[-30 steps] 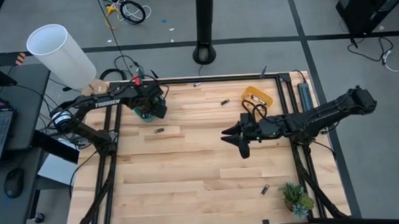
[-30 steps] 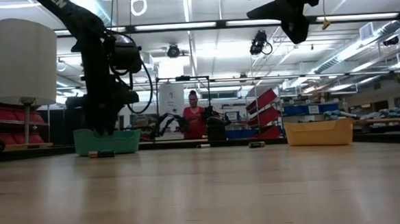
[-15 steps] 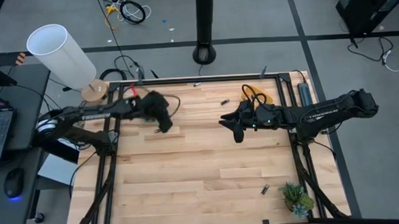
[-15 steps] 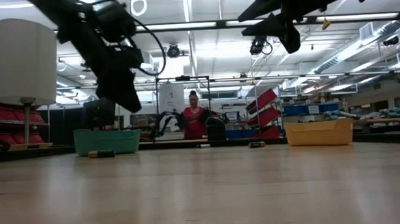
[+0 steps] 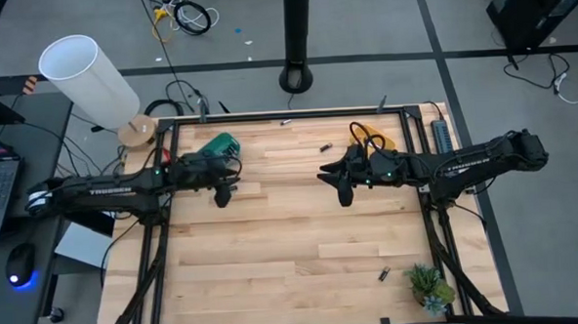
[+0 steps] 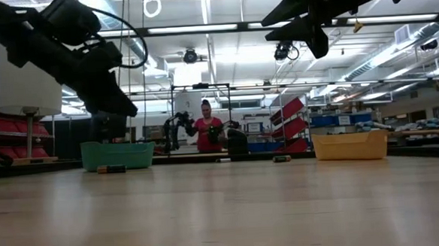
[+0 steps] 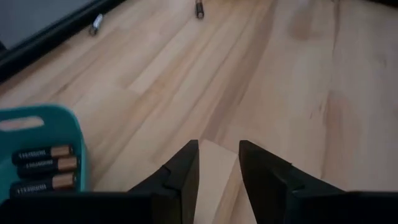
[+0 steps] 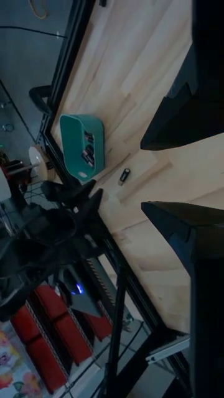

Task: Sort batteries
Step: Put the black battery into the blue bin

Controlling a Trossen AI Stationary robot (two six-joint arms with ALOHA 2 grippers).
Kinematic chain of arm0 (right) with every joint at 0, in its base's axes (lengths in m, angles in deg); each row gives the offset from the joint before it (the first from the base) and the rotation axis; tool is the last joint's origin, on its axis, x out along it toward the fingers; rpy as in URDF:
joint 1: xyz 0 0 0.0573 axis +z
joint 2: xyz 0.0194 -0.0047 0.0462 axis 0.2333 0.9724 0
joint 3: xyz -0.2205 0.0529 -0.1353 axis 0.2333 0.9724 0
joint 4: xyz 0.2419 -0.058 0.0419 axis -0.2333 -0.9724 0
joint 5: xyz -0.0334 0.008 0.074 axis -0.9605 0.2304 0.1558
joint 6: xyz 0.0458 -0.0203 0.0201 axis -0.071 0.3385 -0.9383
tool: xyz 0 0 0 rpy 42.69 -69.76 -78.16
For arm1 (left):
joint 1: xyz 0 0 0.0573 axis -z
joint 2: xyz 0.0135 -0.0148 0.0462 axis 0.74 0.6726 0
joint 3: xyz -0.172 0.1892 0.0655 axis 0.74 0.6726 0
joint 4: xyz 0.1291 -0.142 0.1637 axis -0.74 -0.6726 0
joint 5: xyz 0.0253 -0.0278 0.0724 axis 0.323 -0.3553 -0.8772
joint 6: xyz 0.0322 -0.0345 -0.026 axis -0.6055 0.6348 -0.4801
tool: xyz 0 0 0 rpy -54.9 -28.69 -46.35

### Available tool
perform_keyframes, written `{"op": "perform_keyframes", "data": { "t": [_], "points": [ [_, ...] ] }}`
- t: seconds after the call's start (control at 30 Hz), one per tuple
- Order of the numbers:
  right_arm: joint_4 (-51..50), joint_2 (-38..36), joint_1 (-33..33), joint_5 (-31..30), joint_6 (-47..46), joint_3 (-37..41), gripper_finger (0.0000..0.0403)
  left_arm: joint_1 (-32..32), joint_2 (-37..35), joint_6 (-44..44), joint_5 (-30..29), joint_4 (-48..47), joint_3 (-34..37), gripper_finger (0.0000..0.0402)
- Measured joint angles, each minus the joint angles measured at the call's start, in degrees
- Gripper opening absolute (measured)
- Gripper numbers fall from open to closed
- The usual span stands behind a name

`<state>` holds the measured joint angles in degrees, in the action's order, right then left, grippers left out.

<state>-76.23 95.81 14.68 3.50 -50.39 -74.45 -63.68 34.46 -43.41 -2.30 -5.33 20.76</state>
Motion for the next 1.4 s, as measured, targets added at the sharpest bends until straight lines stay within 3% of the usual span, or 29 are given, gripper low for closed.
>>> {"op": "perform_keyframes", "data": {
  "t": [0.73, 1.03, 1.13, 1.4],
  "points": [
    [0.31, 0.0, -0.59, 1.31, -4.5, 0.0, 0.0154, 0.0, 1.43, 4.86, -8.82, 24.37, 18.04, 0.0133],
    [0.28, 0.36, -0.59, 1.31, -4.72, 0.0, 0.0154, 0.0, 1.43, 4.61, -8.41, 25.13, 18.77, 0.0195],
    [0.22, 0.76, -0.59, 1.31, -5.1, 0.0, 0.0154, -0.02, 1.48, 4.67, -5.68, 25.18, 18.77, 0.0215],
    [2.22, 2.39, -0.59, 1.31, -5.16, -0.02, 0.0154, 0.0, 6.2, 5.69, -2.94, 32.83, 17.38, 0.0223]
  ]
}}
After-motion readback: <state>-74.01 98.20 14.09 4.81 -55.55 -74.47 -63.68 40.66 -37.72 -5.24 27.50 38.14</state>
